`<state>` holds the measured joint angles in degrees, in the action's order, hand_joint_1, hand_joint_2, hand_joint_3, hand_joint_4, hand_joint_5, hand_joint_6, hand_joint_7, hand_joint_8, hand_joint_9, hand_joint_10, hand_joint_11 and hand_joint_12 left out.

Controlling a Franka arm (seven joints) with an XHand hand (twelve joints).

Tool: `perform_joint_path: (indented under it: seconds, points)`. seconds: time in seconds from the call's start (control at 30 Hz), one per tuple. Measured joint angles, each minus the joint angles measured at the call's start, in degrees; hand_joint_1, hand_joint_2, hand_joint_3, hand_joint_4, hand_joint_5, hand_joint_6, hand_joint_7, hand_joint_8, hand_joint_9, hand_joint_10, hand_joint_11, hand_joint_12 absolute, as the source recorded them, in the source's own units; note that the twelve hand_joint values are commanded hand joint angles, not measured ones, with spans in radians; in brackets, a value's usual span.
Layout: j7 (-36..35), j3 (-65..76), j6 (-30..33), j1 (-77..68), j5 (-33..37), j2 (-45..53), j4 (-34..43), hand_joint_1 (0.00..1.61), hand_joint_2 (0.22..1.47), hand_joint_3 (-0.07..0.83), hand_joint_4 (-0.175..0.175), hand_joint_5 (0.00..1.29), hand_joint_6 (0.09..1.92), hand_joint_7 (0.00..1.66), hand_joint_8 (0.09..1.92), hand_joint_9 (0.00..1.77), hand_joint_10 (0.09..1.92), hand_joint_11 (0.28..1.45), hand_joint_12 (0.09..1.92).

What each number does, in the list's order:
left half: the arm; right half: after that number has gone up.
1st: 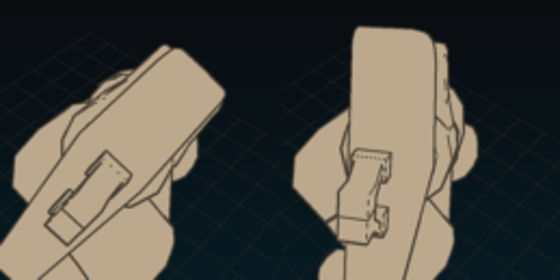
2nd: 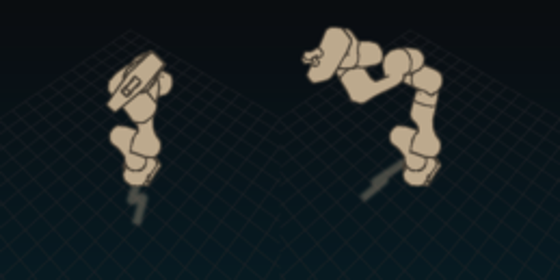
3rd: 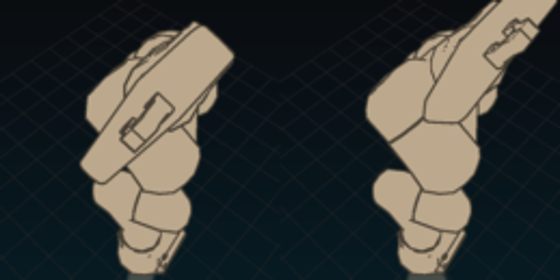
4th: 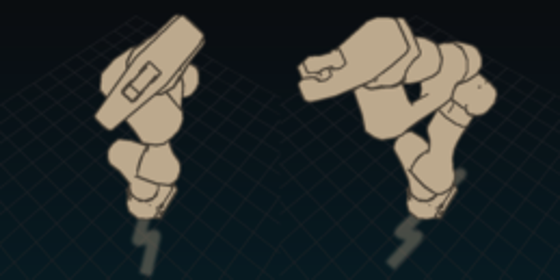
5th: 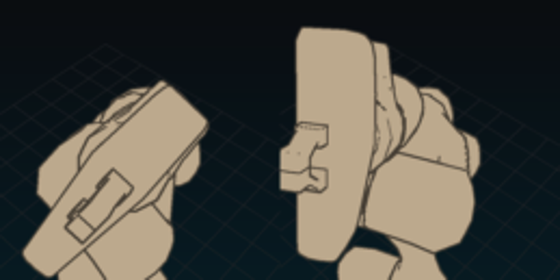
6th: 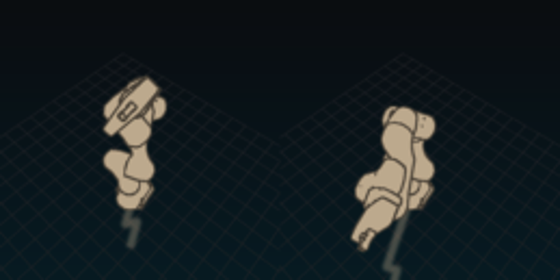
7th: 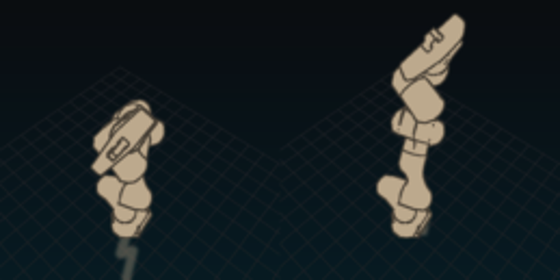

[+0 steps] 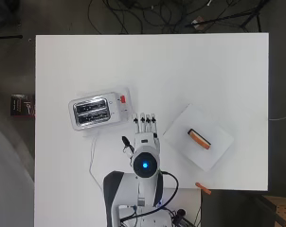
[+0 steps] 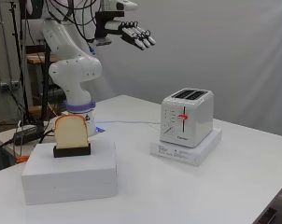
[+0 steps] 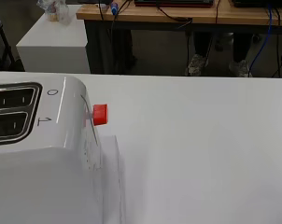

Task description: Teleoperate dual arm-hand system to toast a bread

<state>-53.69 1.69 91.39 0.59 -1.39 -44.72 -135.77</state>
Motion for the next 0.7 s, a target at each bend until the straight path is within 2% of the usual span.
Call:
perform_joint_path:
  seconds: [0.2, 0.47, 0.57, 0.7]
  points:
    - [-5.95, 11.59, 0.46, 1.07, -3.91, 2.59, 0.94, 0.43, 1.01, -0.005, -0.011, 0.32, 0.09, 0.39, 0.09, 0.45, 0.09, 0.39, 0.09]
    - [-2.29, 16.99, -8.52, 2.09, -8.38, 19.11, 11.21, 0.32, 0.98, -0.01, -0.024, 0.26, 0.09, 0.36, 0.09, 0.47, 0.09, 0.42, 0.09]
    - [-2.23, 20.72, -9.58, 2.65, -10.42, 24.13, 14.53, 0.31, 0.96, -0.014, -0.024, 0.24, 0.09, 0.35, 0.09, 0.47, 0.09, 0.43, 0.09]
    - [-2.05, 22.63, -9.6, 3.01, -13.7, 28.46, 14.9, 0.33, 0.92, -0.013, -0.014, 0.28, 0.09, 0.39, 0.09, 0.53, 0.09, 0.47, 0.09]
